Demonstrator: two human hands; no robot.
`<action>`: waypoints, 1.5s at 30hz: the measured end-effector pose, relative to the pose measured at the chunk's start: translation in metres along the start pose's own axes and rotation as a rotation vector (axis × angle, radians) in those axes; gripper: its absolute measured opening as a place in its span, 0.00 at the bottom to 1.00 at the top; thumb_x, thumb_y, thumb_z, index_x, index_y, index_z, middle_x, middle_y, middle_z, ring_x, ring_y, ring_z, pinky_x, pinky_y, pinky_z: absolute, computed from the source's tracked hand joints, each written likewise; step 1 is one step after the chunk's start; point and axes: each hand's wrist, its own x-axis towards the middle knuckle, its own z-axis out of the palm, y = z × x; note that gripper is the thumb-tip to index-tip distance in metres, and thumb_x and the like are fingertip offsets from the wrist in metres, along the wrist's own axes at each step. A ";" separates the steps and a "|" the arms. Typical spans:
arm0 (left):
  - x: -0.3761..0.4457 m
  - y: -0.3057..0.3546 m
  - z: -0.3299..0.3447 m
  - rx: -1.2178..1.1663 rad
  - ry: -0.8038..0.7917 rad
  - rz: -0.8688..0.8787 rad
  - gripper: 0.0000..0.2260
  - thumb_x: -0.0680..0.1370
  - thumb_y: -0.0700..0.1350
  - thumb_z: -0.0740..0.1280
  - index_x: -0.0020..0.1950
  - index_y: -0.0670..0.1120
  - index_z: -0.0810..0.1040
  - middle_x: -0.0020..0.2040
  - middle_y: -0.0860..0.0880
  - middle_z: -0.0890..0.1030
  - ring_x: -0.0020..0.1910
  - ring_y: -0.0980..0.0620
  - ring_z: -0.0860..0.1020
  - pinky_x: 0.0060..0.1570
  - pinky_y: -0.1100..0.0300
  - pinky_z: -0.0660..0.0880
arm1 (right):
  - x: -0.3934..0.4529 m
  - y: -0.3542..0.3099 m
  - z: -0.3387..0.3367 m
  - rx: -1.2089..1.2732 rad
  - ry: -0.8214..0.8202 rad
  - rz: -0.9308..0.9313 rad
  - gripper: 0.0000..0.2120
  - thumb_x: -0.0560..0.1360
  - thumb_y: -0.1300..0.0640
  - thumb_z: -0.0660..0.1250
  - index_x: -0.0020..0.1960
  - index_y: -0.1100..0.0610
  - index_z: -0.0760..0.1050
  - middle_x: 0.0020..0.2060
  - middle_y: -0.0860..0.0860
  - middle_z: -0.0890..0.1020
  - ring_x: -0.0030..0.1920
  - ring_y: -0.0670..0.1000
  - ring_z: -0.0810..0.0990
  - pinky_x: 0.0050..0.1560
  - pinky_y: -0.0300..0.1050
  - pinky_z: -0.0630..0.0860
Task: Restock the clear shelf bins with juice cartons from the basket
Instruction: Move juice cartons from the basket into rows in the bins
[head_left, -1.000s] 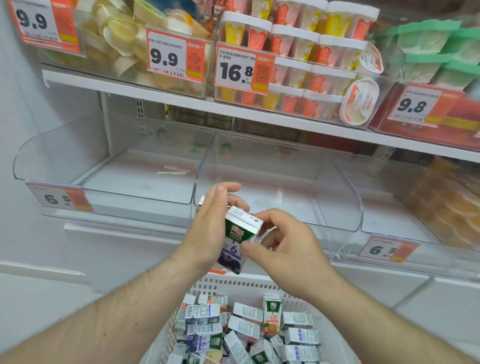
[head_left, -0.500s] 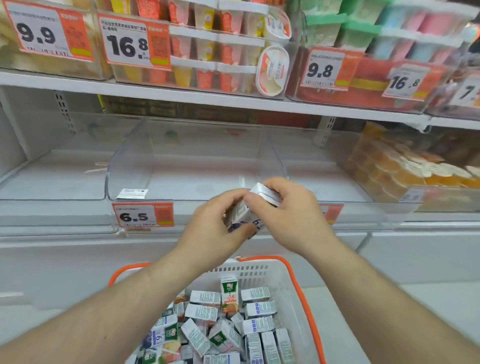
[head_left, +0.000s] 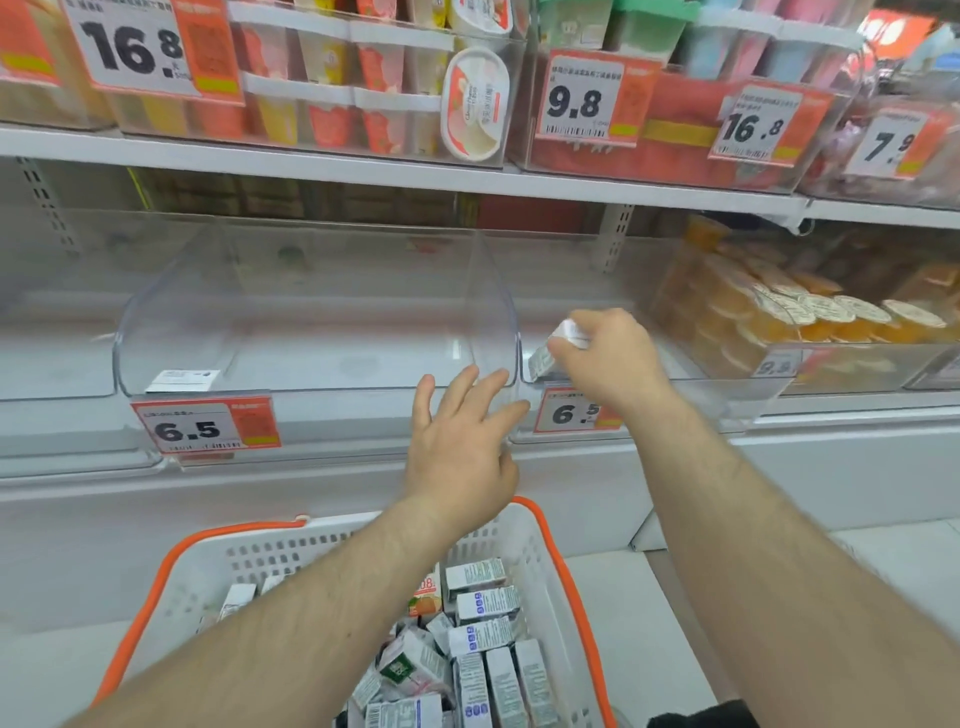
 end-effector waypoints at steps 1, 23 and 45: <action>0.000 -0.001 0.000 0.007 -0.013 0.003 0.23 0.64 0.44 0.74 0.59 0.54 0.81 0.69 0.48 0.75 0.71 0.41 0.69 0.71 0.46 0.44 | 0.002 -0.001 0.003 0.002 -0.054 -0.002 0.16 0.75 0.52 0.65 0.32 0.53 0.63 0.36 0.52 0.68 0.37 0.55 0.68 0.35 0.45 0.61; 0.000 -0.001 -0.014 0.051 -0.226 0.013 0.14 0.76 0.48 0.64 0.60 0.58 0.80 0.81 0.52 0.42 0.78 0.50 0.37 0.71 0.43 0.28 | 0.017 -0.021 0.019 -0.249 -0.355 0.110 0.11 0.74 0.61 0.57 0.33 0.59 0.68 0.32 0.53 0.74 0.32 0.54 0.70 0.30 0.43 0.65; -0.115 -0.119 0.020 -0.153 -0.289 -0.319 0.12 0.75 0.41 0.65 0.57 0.50 0.81 0.57 0.54 0.80 0.60 0.50 0.75 0.60 0.56 0.67 | -0.102 -0.037 0.118 -0.092 -0.030 -0.661 0.13 0.70 0.54 0.56 0.34 0.57 0.77 0.30 0.53 0.78 0.33 0.59 0.77 0.35 0.45 0.71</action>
